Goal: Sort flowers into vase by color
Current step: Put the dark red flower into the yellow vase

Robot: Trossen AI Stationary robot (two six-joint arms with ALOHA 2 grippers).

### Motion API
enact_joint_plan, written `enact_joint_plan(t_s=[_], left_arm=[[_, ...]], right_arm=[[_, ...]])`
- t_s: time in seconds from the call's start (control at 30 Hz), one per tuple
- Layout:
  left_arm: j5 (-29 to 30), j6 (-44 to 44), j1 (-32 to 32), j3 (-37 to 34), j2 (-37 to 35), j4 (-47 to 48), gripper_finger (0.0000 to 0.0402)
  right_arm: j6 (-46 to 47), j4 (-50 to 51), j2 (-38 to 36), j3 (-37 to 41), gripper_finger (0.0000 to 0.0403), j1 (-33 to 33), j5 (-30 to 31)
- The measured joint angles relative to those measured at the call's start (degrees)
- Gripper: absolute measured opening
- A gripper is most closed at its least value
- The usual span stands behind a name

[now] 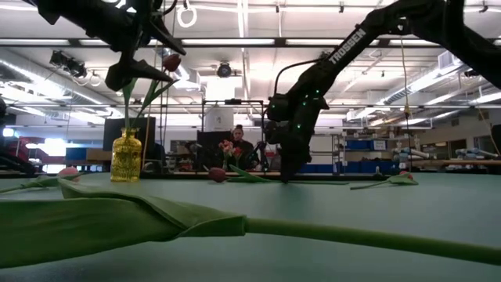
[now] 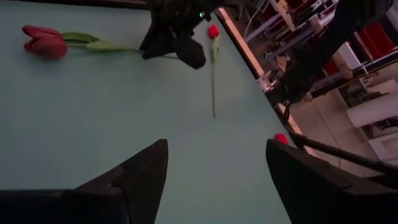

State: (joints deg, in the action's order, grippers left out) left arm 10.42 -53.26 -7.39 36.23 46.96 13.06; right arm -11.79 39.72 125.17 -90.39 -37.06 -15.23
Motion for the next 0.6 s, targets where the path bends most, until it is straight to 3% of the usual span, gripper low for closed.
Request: enact_joint_plan(t_s=[0.17, 0.37, 0.6], left_arm=[[2.2, -0.6, 1.9, 0.0, 0.7, 0.4, 0.0276], [4.1, -1.7, 3.3, 0.1, 0.7, 1.5, 0.0276], [5.0, -2.5, 5.0, 0.1, 0.7, 1.5, 0.0276]], right_arm=[[-1.5, 0.2, 0.0, 0.1, 0.0092, 0.1, 2.5], [-2.2, 0.4, 0.1, 0.1, 0.0014, 0.1, 5.0], [1.1, 1.6, -1.6, 0.5, 0.0005, 0.1, 5.3]])
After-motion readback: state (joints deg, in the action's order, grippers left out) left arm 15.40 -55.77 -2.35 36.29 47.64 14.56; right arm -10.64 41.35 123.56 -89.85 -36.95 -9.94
